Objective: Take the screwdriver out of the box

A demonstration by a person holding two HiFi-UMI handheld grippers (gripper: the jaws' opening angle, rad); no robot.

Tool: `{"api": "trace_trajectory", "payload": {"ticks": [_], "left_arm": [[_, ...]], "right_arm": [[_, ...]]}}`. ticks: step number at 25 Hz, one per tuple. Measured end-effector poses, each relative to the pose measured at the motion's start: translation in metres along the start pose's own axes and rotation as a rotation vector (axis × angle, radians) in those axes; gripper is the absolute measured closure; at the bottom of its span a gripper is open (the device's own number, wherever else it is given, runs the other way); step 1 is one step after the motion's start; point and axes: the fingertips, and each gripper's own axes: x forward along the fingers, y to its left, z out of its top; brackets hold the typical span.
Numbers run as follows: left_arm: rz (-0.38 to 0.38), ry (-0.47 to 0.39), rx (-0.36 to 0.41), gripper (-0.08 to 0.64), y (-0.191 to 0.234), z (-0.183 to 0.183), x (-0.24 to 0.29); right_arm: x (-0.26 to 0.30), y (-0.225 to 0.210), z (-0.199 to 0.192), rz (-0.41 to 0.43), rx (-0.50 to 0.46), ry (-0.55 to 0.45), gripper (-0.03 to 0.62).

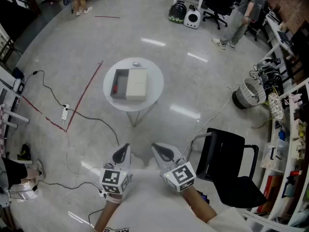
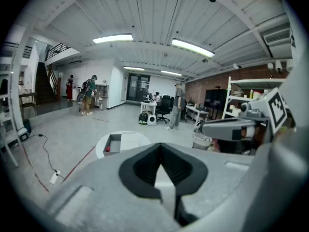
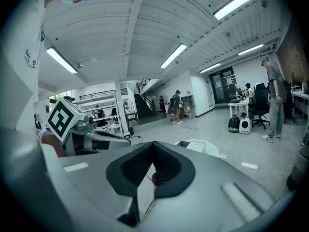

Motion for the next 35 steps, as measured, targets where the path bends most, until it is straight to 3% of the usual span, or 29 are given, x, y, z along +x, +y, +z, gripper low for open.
{"api": "trace_trajectory", "payload": {"ticks": [25, 35], "left_arm": [[0.033, 0.034, -0.012, 0.560, 0.017, -0.001, -0.001], [0.024, 0.055, -0.119, 0.560, 0.089, 0.003, 0.045]], "right_arm": [[0.025, -0.016, 0.003, 0.012, 0.053, -0.022, 0.595], [0.113, -0.036, 0.014, 0.004, 0.095, 0.033, 0.595]]}}
